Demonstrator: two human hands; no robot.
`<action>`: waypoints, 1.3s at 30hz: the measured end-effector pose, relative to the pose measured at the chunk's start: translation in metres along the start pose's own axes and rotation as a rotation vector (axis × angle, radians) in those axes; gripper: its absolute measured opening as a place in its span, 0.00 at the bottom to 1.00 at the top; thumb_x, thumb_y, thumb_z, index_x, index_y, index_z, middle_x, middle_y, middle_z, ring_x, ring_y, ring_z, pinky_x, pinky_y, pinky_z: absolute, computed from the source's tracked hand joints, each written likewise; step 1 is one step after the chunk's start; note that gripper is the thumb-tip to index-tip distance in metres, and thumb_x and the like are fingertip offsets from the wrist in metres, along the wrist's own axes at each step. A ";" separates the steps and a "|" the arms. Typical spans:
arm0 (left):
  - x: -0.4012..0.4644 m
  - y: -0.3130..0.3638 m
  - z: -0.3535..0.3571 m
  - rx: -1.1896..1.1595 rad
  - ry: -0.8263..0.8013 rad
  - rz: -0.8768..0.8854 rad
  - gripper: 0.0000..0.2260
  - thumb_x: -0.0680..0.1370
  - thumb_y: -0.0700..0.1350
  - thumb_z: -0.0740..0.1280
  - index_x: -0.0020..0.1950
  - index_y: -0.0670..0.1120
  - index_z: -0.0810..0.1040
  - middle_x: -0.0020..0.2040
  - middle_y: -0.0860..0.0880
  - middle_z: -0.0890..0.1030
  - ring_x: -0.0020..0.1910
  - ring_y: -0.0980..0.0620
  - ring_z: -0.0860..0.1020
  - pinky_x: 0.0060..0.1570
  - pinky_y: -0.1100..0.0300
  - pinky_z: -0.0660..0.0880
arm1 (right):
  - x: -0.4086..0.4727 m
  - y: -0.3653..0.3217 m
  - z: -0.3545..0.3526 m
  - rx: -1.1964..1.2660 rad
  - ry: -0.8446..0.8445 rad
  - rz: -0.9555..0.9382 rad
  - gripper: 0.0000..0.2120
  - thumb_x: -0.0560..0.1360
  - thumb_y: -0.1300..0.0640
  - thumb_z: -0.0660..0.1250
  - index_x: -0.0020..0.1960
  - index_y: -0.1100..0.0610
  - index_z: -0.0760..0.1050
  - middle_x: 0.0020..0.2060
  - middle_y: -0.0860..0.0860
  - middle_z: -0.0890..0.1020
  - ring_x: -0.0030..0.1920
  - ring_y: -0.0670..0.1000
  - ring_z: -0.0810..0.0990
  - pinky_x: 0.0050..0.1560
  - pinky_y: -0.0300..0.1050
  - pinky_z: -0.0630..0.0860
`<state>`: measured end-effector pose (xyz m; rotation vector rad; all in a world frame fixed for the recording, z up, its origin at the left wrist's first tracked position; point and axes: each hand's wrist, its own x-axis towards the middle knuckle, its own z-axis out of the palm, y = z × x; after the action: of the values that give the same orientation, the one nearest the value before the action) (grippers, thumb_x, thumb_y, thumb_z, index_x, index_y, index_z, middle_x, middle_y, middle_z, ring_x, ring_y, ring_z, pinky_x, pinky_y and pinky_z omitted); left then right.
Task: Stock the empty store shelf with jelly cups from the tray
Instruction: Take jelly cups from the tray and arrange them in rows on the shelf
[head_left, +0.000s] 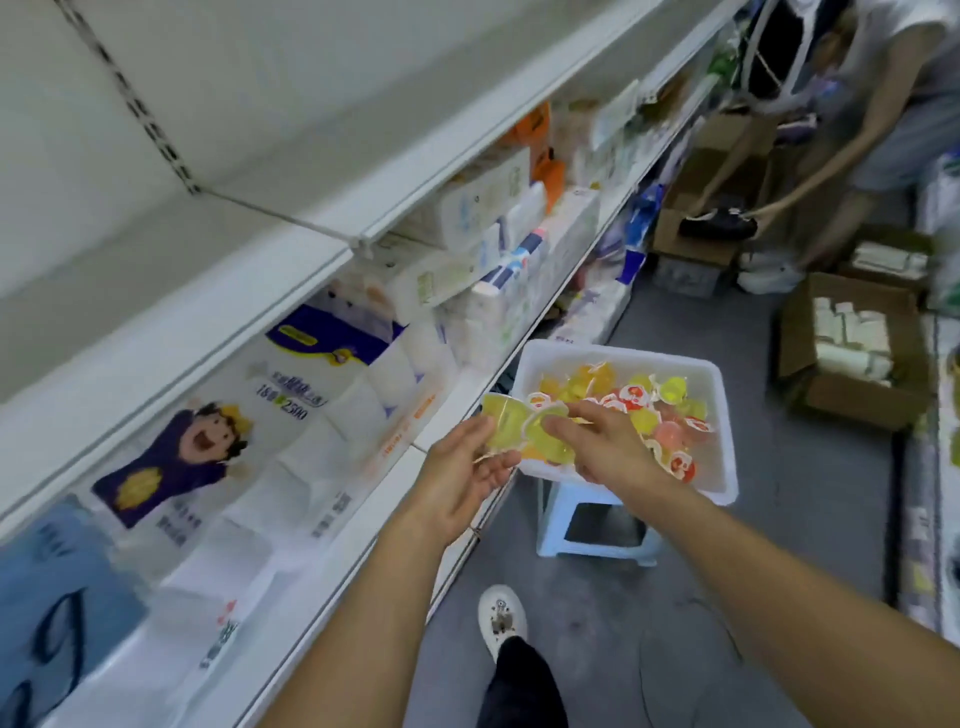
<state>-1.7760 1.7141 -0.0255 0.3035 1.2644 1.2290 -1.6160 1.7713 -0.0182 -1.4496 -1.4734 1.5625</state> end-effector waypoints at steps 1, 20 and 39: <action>-0.020 0.005 -0.007 0.021 0.016 0.032 0.08 0.80 0.44 0.65 0.57 0.44 0.76 0.43 0.45 0.82 0.39 0.49 0.82 0.40 0.59 0.76 | -0.015 -0.009 0.007 -0.022 -0.024 -0.019 0.09 0.75 0.53 0.70 0.53 0.56 0.79 0.39 0.51 0.75 0.21 0.38 0.70 0.25 0.31 0.66; -0.318 0.077 -0.198 0.304 0.689 0.701 0.11 0.71 0.41 0.75 0.50 0.51 0.79 0.42 0.52 0.82 0.41 0.53 0.80 0.38 0.61 0.76 | -0.194 -0.142 0.236 -0.044 -0.524 -0.416 0.12 0.72 0.60 0.73 0.50 0.59 0.72 0.35 0.54 0.79 0.29 0.48 0.73 0.28 0.39 0.68; -0.529 0.072 -0.447 0.583 1.367 0.789 0.17 0.64 0.52 0.75 0.49 0.58 0.73 0.52 0.56 0.79 0.47 0.55 0.78 0.48 0.55 0.76 | -0.358 -0.145 0.565 -0.459 -0.780 -0.783 0.27 0.68 0.52 0.76 0.63 0.53 0.69 0.54 0.50 0.79 0.52 0.50 0.78 0.52 0.44 0.75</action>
<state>-2.0893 1.1207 0.1595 0.4072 2.8941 1.7729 -2.0793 1.2911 0.1325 -0.2588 -2.5572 1.3402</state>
